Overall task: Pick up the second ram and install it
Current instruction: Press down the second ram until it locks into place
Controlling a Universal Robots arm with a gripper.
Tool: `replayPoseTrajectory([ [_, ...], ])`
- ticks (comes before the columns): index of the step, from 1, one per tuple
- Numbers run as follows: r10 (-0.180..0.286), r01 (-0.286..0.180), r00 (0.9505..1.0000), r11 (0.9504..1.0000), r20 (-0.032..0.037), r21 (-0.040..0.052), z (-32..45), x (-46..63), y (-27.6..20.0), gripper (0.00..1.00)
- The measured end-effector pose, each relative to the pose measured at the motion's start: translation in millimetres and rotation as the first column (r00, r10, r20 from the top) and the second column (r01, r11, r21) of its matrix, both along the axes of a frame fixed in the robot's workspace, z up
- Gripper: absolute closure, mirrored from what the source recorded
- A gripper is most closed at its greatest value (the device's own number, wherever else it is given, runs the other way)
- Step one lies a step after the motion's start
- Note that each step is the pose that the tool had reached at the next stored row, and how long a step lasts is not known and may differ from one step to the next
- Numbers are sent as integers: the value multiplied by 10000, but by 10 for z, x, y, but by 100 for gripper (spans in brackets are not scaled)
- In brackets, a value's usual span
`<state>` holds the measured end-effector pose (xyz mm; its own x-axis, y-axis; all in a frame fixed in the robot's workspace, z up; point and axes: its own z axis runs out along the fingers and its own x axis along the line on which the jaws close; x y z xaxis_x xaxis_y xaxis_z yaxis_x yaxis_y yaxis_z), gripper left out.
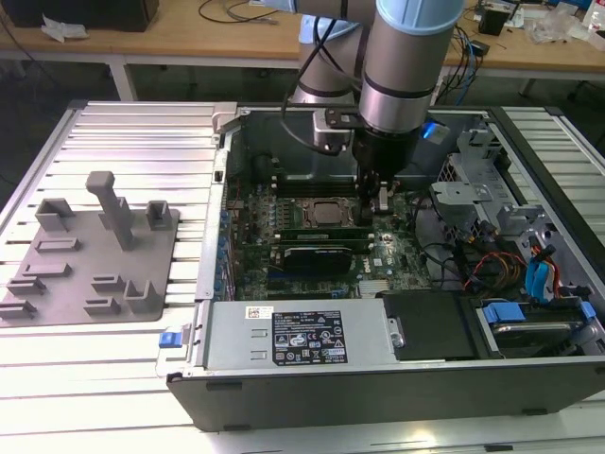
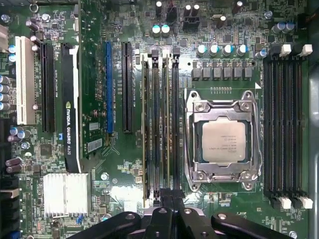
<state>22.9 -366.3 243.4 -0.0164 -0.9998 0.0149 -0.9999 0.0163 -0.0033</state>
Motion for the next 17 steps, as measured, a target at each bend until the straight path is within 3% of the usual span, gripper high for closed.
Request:
replayPoseTrajectory([
  [17, -244, 244, 9997, 9997, 1, 0, -115, 34, 8, 92],
])
